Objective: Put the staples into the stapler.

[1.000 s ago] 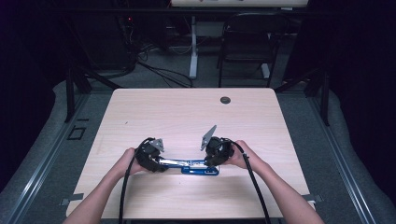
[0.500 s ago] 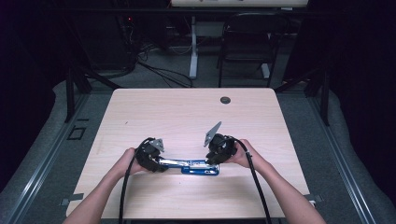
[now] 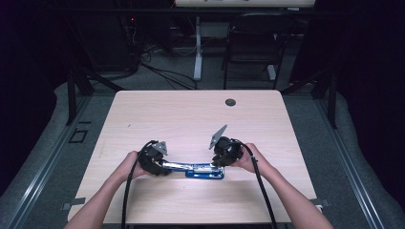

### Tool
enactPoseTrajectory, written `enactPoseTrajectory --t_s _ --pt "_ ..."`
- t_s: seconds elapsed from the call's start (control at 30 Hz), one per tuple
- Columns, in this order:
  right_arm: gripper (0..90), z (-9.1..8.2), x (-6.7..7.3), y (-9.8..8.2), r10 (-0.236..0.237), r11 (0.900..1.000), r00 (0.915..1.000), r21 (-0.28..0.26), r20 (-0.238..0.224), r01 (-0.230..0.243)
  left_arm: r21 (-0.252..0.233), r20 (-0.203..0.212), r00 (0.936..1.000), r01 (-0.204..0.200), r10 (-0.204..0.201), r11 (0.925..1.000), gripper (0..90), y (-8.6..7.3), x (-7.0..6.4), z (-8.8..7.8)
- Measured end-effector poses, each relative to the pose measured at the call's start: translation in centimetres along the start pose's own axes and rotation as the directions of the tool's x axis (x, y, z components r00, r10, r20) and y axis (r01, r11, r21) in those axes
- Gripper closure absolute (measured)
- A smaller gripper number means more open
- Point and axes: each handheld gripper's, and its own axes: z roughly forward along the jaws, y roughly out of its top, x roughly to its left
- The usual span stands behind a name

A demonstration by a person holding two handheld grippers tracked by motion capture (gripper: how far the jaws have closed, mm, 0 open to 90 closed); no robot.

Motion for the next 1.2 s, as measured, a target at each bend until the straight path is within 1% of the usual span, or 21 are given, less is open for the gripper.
enactPoseTrajectory --t_s 0.03,0.1,0.23,0.27,0.33,0.37,0.47,0.6,0.87,1.13,1.2 --pt "79.7 0.0 0.1 0.0 0.005 1.000 1.0000 -0.012 -0.005 -0.005 0.003 -0.004 1.0000 -0.002 0.002 1.0000 61.2 0.0 0.0 0.0" --pt "80.7 0.1 0.3 0.2 0.005 1.000 1.0000 -0.021 -0.004 -0.005 -0.003 -0.002 1.0000 -0.004 0.004 1.0000 61.2 0.0 -0.1 -0.1" --pt "80.1 0.3 0.6 0.6 0.002 1.000 0.9999 -0.023 0.012 -0.002 -0.005 -0.011 0.9998 -0.015 0.015 0.9999 61.3 0.1 -0.2 -0.3" --pt "80.2 0.4 0.7 0.6 0.010 0.999 0.9999 -0.036 0.005 -0.009 -0.008 -0.011 0.9998 -0.016 0.016 0.9998 61.3 0.1 -0.2 -0.4" --pt "80.9 0.5 0.8 0.8 0.012 0.999 0.9998 -0.038 0.013 -0.011 -0.015 -0.014 0.9997 -0.020 0.020 0.9997 61.3 0.1 -0.3 -0.5" --pt "81.3 0.6 0.9 0.9 0.018 0.999 0.9998 -0.049 0.004 -0.018 -0.015 -0.015 0.9997 -0.021 0.021 0.9997 61.3 0.1 -0.3 -0.6" --pt "82.0 0.7 1.1 1.1 0.021 0.998 0.9998 -0.055 0.005 -0.021 -0.023 -0.016 0.9997 -0.021 0.020 0.9995 61.4 0.1 -0.4 -0.7" --pt "83.2 0.9 1.2 1.4 0.020 0.998 0.9998 -0.062 0.002 -0.020 -0.034 -0.016 0.9998 -0.015 0.015 0.9993 61.4 0.1 -0.5 -0.8" --pt "86.0 0.9 1.6 1.5 0.022 0.997 0.9997 -0.075 0.014 -0.021 -0.047 -0.012 0.9997 -0.024 0.023 0.9986 61.5 0.2 -0.5 -1.2" --pt "86.1 0.9 1.6 1.4 0.029 0.997 0.9994 -0.065 0.020 -0.028 -0.046 -0.018 0.9993 -0.035 0.034 0.9984 61.5 0.3 -0.6 -1.4" --pt "86.1 0.9 1.5 1.4 0.032 0.997 0.9993 -0.070 0.018 -0.031 -0.049 -0.016 0.9993 -0.034 0.033 0.9982 61.5 0.3 -0.6 -1.4"
